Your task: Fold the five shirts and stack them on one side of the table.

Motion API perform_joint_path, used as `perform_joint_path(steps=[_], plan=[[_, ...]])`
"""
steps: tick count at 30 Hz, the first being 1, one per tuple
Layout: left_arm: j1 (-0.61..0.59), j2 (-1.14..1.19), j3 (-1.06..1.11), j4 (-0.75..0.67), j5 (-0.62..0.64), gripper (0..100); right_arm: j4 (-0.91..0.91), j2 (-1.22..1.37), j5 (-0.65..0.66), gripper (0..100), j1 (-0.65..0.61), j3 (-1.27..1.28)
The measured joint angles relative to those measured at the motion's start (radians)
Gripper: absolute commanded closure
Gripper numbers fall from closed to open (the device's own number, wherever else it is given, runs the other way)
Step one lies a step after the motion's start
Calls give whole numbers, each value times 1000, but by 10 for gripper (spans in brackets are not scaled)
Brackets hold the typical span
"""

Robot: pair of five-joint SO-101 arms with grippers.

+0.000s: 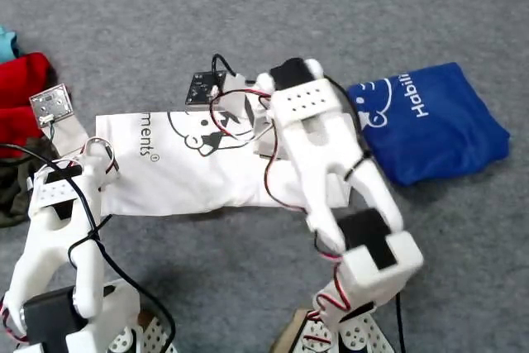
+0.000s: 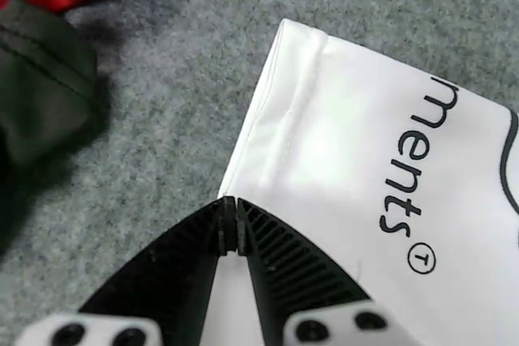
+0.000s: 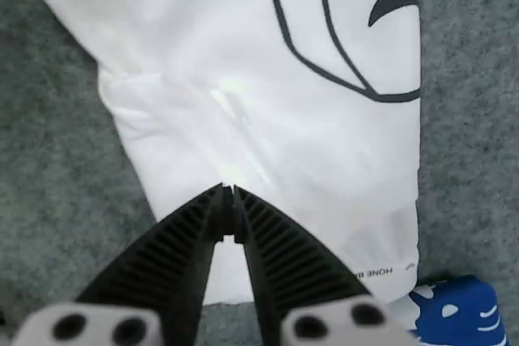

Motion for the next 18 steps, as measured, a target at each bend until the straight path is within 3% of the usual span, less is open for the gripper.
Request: perform_joint_path(steps=[5, 13, 18], plan=[[0, 0, 0, 0, 0, 981, 21, -52, -23, 995, 3, 74], [0, 0, 0, 0, 0, 981, -256, -52, -74, 994, -23, 322], [0, 0, 0, 0, 0, 981, -393, 49, -78, 995, -2, 339]])
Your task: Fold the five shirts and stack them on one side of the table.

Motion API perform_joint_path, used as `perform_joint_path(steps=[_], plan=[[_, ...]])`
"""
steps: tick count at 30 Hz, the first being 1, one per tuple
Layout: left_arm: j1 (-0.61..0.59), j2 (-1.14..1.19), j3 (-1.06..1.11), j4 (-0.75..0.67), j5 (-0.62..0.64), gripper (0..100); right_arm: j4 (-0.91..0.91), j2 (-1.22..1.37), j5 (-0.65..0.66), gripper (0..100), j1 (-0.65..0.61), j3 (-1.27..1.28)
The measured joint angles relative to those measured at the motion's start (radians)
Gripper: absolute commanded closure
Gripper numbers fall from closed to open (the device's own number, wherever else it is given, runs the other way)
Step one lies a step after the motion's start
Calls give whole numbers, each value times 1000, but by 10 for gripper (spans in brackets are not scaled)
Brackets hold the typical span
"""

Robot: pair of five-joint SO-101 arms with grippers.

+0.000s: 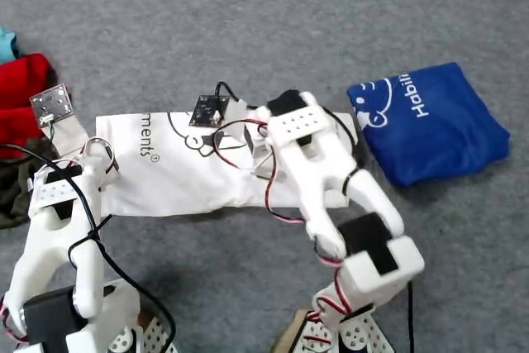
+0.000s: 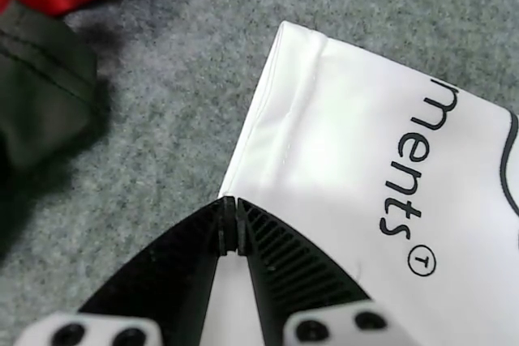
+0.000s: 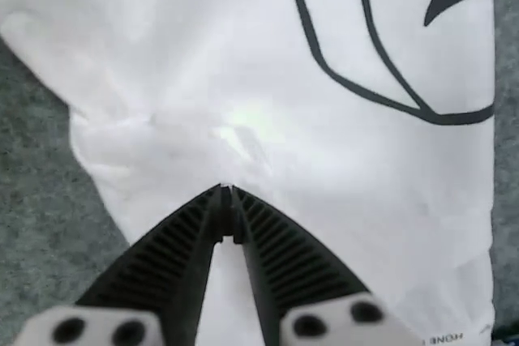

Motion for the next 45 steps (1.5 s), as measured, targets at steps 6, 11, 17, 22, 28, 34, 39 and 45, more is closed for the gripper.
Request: perform_joint_path(steps=[6, 11, 17, 22, 28, 34, 39, 45], plan=[[0, 0, 0, 0, 0, 981, 23, 75, 0, 995, 54, -75], [0, 0, 0, 0, 0, 981, 172, 12, 0, 995, 57, -183], [0, 0, -6, 5, 0, 981, 331, -195, 0, 995, 80, -242], [0, 0, -86, 118, 0, 981, 434, -353, 0, 994, 192, -242], [0, 0, -324, 408, 0, 978, 517, -489, 0, 994, 331, -244], [-46, 43, -664, 760, -61, 870, 485, -502, -48, 994, 445, -226], [-80, 204, -893, 971, -74, 850, 325, -502, -129, 994, 448, -104], [-80, 479, -1115, 1175, -114, 850, 25, -502, -365, 994, 394, 68]])
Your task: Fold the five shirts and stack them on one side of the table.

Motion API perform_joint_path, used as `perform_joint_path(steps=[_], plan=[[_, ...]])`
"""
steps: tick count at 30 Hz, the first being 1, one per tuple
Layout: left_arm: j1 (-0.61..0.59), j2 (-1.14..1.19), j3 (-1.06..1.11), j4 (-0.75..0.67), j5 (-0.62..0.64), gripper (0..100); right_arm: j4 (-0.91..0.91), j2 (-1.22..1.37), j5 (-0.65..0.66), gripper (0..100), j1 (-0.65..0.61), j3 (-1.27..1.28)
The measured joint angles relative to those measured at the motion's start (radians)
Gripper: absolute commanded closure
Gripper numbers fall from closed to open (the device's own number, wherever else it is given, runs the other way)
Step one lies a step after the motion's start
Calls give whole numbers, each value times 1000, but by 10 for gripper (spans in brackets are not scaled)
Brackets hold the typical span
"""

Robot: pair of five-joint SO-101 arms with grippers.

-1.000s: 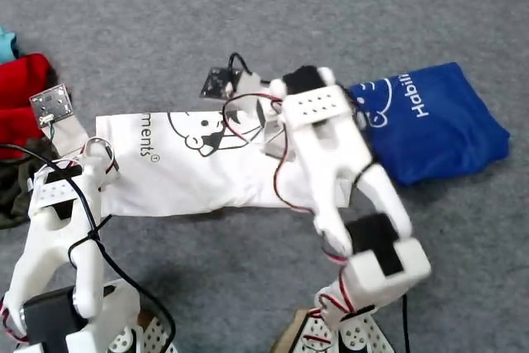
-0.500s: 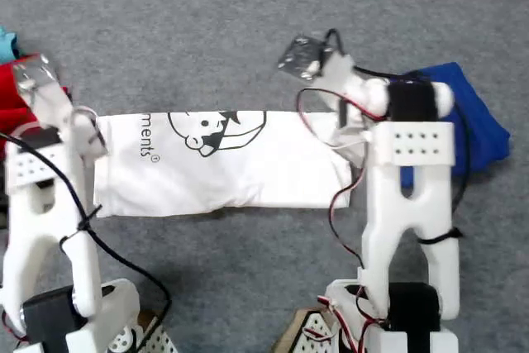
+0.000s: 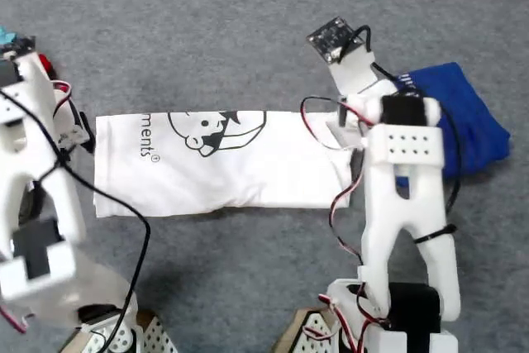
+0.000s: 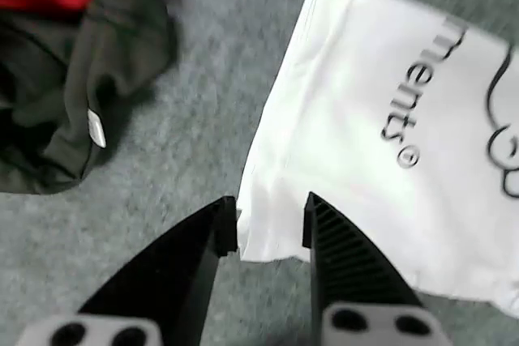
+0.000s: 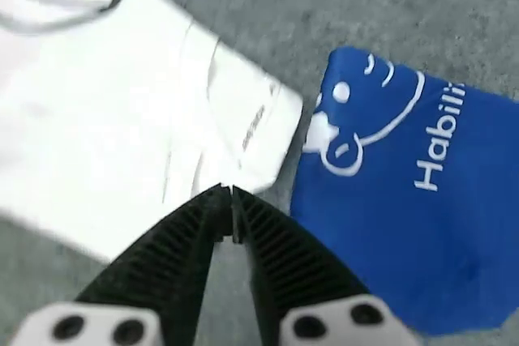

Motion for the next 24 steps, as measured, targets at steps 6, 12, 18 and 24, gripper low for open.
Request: perform_joint_path(steps=[6, 12, 18, 24], plan=[[0, 189, -103, 52, -94, 847, -368, 0, -175, 994, -57, 201], [0, 242, -110, 51, -129, 787, -617, 0, -272, 995, -74, 354], [0, 292, -110, 38, -210, 787, -709, 0, -321, 995, -77, 388], [0, 362, -110, -52, -206, 787, -809, 2, -321, 995, -75, 440]])
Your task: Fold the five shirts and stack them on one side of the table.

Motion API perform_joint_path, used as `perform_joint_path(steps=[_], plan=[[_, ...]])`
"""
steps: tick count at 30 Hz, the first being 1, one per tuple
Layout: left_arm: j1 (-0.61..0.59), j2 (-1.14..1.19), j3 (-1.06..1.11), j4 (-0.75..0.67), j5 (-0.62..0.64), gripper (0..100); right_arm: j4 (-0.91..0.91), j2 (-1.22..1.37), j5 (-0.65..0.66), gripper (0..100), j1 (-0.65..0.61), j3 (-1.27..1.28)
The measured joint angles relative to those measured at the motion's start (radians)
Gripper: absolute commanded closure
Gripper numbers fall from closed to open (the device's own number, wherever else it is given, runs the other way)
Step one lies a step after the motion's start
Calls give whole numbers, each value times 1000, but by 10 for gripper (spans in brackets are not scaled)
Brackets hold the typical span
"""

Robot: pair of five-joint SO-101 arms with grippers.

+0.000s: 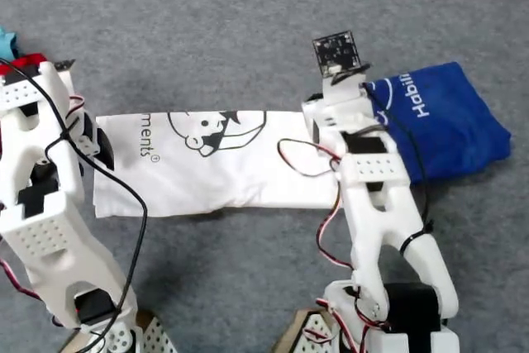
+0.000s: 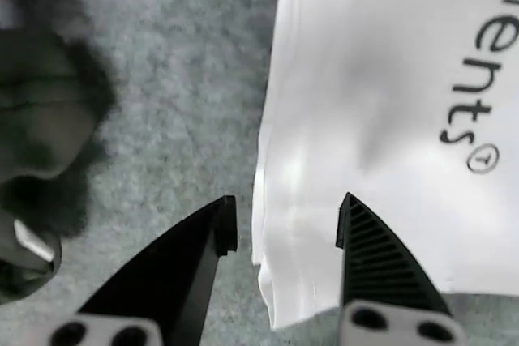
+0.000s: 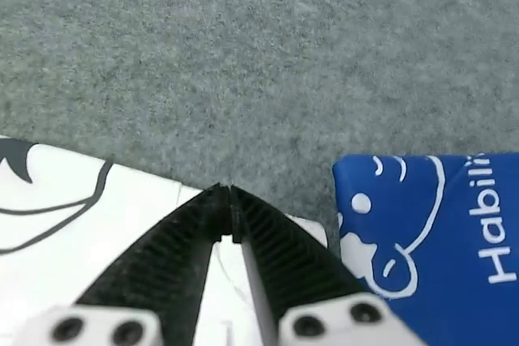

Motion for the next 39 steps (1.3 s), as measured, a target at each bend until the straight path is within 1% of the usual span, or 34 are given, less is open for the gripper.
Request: perform_joint_path(steps=[3, 9, 14, 18, 22, 25, 31, 33, 36, 38, 39], plan=[[0, 34, 0, -38, 18, 787, -18, 58, 11, 995, -3, -6], [0, 109, -3, -49, 25, 793, -18, 126, 12, 995, -2, -35], [-2, 152, -15, -86, 21, 841, -18, 132, 12, 995, 0, -35], [-2, 167, -15, -103, 66, 861, -18, 132, 12, 995, 0, -35], [-2, 175, -15, -103, 86, 939, -18, 132, 12, 995, 0, -35], [8, 175, -15, -107, 91, 974, -18, 132, 12, 995, 0, -35], [46, 181, -37, -114, 97, 980, -18, 132, 12, 995, 0, -35], [46, 181, -71, -98, 97, 981, -18, 132, 12, 995, 0, -35], [46, 192, -176, -31, 95, 981, -18, 132, 12, 994, 0, -35], [38, 193, -278, 51, 81, 981, -18, 130, 8, 994, 15, -35], [32, 193, -333, 94, 55, 981, -18, 126, -3, 994, 35, -35]])
